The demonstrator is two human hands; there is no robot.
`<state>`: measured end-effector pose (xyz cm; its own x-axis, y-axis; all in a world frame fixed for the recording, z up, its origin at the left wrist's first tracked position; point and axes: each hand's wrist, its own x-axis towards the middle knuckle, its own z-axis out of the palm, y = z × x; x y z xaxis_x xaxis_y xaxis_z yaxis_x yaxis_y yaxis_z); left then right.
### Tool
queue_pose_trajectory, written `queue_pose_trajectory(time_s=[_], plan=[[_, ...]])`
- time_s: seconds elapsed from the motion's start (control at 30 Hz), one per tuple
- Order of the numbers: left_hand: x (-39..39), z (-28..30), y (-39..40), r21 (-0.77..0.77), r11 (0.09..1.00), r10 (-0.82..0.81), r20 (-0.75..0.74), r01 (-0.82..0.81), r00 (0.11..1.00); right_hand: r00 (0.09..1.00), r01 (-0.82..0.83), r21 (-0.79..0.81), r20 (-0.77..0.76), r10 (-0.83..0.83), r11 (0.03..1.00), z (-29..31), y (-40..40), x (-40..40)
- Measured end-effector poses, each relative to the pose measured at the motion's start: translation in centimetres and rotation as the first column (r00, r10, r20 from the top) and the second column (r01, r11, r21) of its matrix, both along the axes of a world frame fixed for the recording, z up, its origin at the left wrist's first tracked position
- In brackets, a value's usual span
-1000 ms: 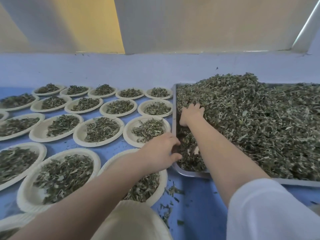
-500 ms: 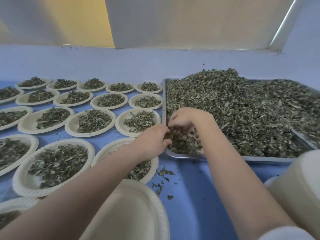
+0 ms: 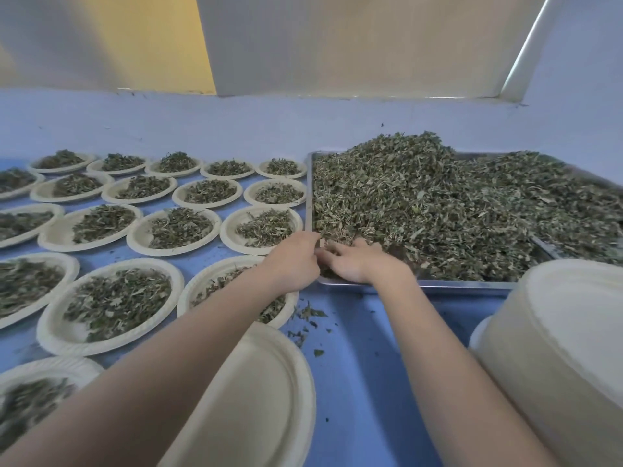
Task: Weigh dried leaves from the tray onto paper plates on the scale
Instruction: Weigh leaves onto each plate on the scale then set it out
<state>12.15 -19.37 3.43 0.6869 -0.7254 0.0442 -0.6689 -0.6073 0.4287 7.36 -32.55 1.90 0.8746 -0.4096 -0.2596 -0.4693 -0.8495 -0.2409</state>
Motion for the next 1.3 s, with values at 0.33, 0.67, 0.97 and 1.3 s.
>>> queue_pose_trajectory(time_s=[0.33, 0.67, 0.97, 1.3], plan=[[-0.7, 0.2, 0.3, -0.018, 1.0, 0.022, -0.079, -0.024, 0.997, 0.969, -0.056, -0.076, 0.237, 0.072, 0.996, -0.5, 3.7, -0.4], [-1.1, 0.5, -0.3, -0.218, 0.971, 0.078, -0.112, -0.101, 0.991, 0.878, 0.119, 0.149, 0.446, -0.174, 0.982, 1.1, 0.4, 1.7], [-2.4, 2.8, -1.1, -0.374, 0.664, -0.111, -0.905, -0.648, 0.41, 0.437, -0.041, 0.999, 0.048, -0.898, 0.033, 3.1, 0.2, 2.1], [-5.6, 5.0, 6.5, -0.366, 0.416, -0.348, -0.91, -0.832, 0.226, 0.715, -0.237, 0.939, -0.004, -0.699, -0.248, 5.6, 9.9, -1.2]])
